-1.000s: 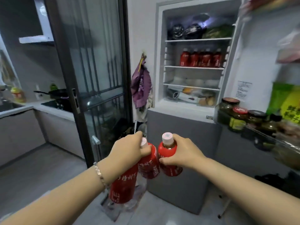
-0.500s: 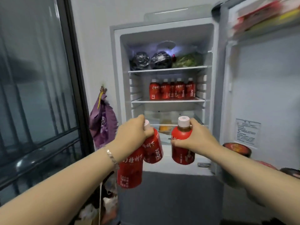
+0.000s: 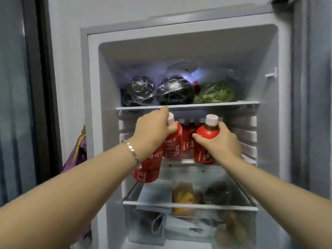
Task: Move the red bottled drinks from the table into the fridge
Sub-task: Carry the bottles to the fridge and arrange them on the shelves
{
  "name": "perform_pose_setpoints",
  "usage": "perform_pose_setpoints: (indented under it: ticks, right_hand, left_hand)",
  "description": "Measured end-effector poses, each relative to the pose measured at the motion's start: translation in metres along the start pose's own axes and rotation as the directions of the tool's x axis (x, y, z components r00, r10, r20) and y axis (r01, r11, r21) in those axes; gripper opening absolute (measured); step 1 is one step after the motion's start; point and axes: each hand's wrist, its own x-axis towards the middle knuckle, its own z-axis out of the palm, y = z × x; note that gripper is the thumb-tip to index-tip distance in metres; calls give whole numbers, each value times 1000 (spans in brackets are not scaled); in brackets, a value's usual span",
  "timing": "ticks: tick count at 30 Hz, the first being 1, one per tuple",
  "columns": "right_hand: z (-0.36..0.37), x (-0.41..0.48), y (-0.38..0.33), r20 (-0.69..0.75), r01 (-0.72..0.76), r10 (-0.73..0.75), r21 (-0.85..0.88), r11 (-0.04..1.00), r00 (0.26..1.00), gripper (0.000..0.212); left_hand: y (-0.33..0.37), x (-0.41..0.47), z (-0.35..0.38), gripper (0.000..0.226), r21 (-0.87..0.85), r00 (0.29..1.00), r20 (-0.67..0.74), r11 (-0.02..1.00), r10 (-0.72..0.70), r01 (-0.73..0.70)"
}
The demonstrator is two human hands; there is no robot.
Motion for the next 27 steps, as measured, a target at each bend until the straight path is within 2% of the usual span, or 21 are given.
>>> perform_pose_setpoints:
  ticks: [5,7,9,11,12,13,14,16,17,19,20,23,27]
  right_hand:
    - [43,44,29,-74,-105,91,-222,969,993,72]
    - [67,60,43,-78,-120,107,-178,977,991,74]
    - [81,66,50,-18,-114,112,-106,988,994,75]
    - [91,73,54,33,-138,142,-100,985,989,79]
    - [91,72,54,10,-133,135,-115,984,991,81]
    - [89,68,53,-55,-74,67,-117,990,996,83]
    - [84,62,49,-117,53,-64,-99,994,991,83]
    - [78,49,46,-84,286,-289,-45,957,954,79]
    - [77,44,47,-17,340,-340,-31,940,940,76]
    - [78,41,45,128,338,-335,-1,941,933,80]
    - [79,43,43,155,329,-327,16,944,932,84]
    - [86,48,27,161,308,-308,21,951,938,86]
    - [98,49,16,144,265,-248,-116,957,958,84]
  left_hand:
    - [-8,42,51,20,-69,996,91,998,9,-3]
    - [-8,57,76,23,-109,989,145,994,19,-3]
    - [-7,65,90,30,-145,977,215,989,17,15]
    - [-6,78,101,32,-198,966,258,980,19,34]
    - [-6,84,104,30,-219,957,291,974,18,48]
    - [-6,89,106,27,-240,946,325,969,16,66]
    - [-6,94,105,25,-258,939,344,963,13,81]
    - [-9,98,106,26,-276,930,367,958,27,81]
    - [-9,99,109,29,-288,931,361,955,47,64]
    - [-13,99,113,34,-318,945,320,947,71,37]
    - [-14,98,114,34,-337,950,301,941,84,23]
    - [-17,97,114,32,-376,958,267,926,101,8]
    - [-28,100,111,37,-457,973,229,882,-10,117]
